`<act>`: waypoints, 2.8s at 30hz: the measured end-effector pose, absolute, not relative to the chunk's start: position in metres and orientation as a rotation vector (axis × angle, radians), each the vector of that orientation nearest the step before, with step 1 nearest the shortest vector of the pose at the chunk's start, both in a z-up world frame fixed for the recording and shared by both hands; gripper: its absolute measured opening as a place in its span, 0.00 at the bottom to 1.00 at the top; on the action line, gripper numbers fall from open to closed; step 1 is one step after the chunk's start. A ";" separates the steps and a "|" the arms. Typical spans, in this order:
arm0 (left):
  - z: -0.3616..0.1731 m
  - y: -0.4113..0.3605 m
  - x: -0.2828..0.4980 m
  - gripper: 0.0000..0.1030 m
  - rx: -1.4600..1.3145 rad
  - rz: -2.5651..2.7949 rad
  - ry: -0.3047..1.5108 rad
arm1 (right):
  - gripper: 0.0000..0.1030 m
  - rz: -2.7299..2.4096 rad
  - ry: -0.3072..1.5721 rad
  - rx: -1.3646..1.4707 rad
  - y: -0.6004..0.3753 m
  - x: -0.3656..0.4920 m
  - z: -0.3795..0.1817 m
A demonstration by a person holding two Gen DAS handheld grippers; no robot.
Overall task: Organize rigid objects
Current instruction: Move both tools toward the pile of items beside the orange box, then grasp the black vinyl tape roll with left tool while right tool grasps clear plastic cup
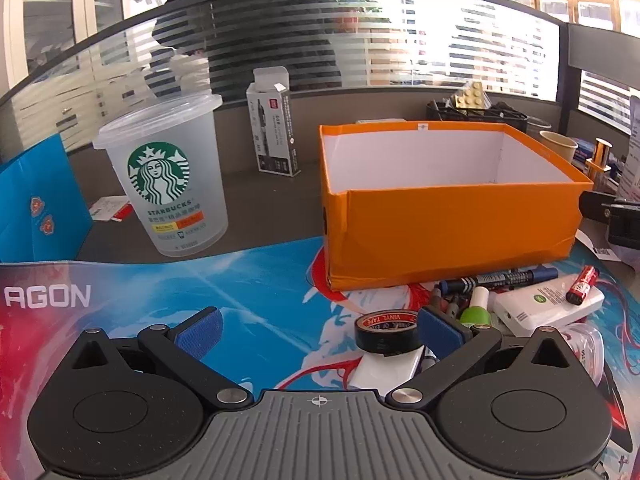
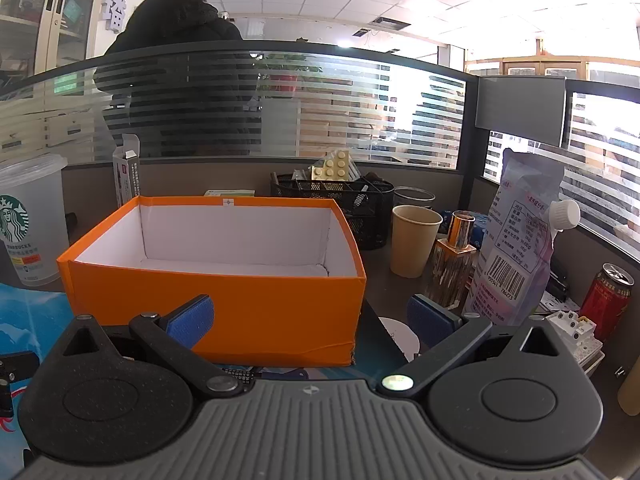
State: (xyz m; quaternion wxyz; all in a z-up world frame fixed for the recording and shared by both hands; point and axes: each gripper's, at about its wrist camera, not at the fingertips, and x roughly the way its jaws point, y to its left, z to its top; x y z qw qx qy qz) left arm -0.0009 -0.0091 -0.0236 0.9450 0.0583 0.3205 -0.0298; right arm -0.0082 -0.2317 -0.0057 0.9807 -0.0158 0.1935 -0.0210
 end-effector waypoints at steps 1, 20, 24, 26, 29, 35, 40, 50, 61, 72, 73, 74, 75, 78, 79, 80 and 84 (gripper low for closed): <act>-0.024 -0.010 0.000 1.00 0.119 -0.061 0.656 | 1.00 -0.042 0.390 -0.031 -0.232 -0.008 -0.006; -0.026 -0.013 -0.006 1.00 0.102 -0.092 0.649 | 1.00 -0.036 0.402 -0.036 -0.230 -0.005 -0.008; -0.026 -0.016 -0.008 1.00 0.106 -0.104 0.649 | 1.00 -0.035 0.406 -0.037 -0.229 -0.005 -0.009; -0.027 -0.017 -0.009 1.00 0.109 -0.108 0.651 | 1.00 -0.035 0.407 -0.040 -0.228 -0.005 -0.009; -0.029 -0.021 -0.010 1.00 0.113 -0.112 0.658 | 1.00 -0.033 0.409 -0.040 -0.228 -0.006 -0.010; -0.032 -0.026 -0.012 1.00 0.120 -0.123 0.667 | 1.00 -0.033 0.421 -0.046 -0.226 -0.006 -0.012; -0.033 -0.029 -0.016 1.00 0.123 -0.140 0.673 | 1.00 -0.004 0.427 -0.049 -0.229 -0.013 -0.014; -0.049 -0.026 -0.040 1.00 0.135 -0.219 0.701 | 1.00 0.248 0.433 -0.113 -0.249 -0.056 -0.041; -0.076 -0.030 -0.040 1.00 0.139 -0.249 0.754 | 1.00 0.409 0.524 -0.159 -0.222 -0.058 -0.075; -0.070 -0.006 -0.029 1.00 0.100 -0.253 0.729 | 1.00 0.472 0.527 -0.107 -0.203 -0.042 -0.087; -0.070 -0.002 -0.026 1.00 0.087 -0.244 0.732 | 1.00 0.469 0.526 -0.108 -0.201 -0.041 -0.088; -0.070 0.002 -0.022 1.00 0.075 -0.231 0.736 | 1.00 0.464 0.526 -0.104 -0.201 -0.039 -0.089; -0.070 0.006 -0.020 1.00 0.062 -0.224 0.739 | 1.00 0.462 0.532 -0.095 -0.201 -0.037 -0.089; -0.068 0.015 -0.011 1.00 0.019 -0.216 0.743 | 0.99 0.470 0.539 -0.052 -0.204 -0.034 -0.088; -0.066 0.016 -0.007 1.00 0.006 -0.212 0.739 | 0.97 0.469 0.543 -0.044 -0.205 -0.033 -0.087; -0.065 0.017 -0.003 1.00 -0.004 -0.213 0.732 | 0.96 0.462 0.552 -0.040 -0.205 -0.031 -0.087; -0.064 0.005 0.015 1.00 0.043 -0.230 0.725 | 0.93 0.459 0.568 -0.064 -0.201 -0.029 -0.087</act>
